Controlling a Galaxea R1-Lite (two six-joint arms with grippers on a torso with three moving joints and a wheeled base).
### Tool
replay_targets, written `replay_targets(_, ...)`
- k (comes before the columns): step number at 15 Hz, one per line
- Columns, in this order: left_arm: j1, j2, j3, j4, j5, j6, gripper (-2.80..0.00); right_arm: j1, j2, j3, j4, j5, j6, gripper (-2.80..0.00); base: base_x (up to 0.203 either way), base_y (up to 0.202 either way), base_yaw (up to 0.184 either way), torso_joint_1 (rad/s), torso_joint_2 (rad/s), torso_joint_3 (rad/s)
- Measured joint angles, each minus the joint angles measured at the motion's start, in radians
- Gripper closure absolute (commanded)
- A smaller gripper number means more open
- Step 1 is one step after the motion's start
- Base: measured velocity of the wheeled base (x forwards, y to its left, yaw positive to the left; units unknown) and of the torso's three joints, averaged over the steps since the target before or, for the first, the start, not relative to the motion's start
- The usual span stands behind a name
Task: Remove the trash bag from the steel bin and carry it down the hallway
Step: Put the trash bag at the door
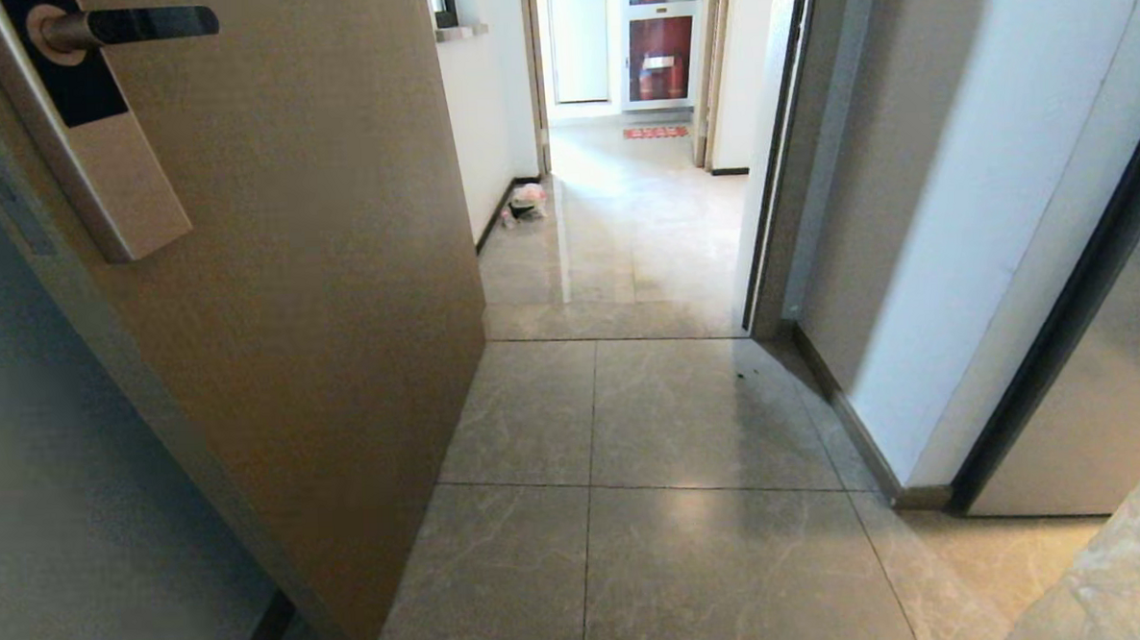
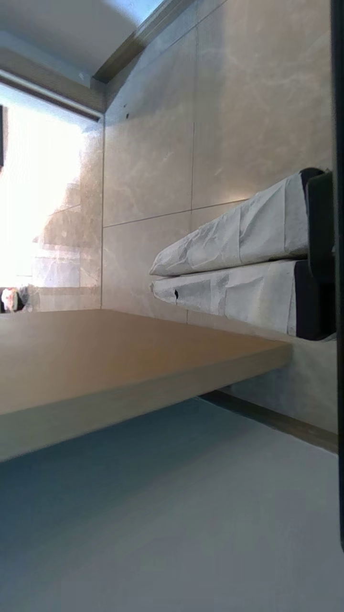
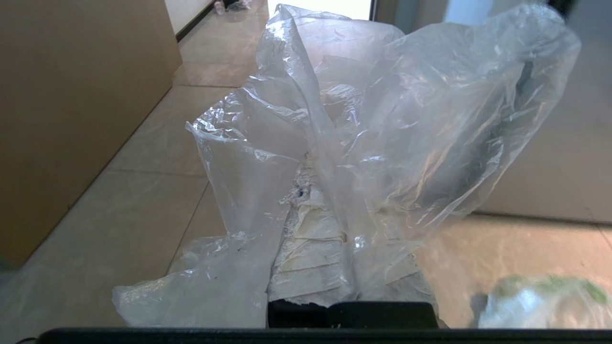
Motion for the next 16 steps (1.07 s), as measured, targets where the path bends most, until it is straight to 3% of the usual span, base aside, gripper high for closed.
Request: replay_targets(16,-0.001,0.0,0.0,0.006,0.001,0.004,0.0,-0.001,0.0,0.0,0.0,0.0,0.0,0.0,0.011,0.0,0.0,0.0,0.0,0.0)
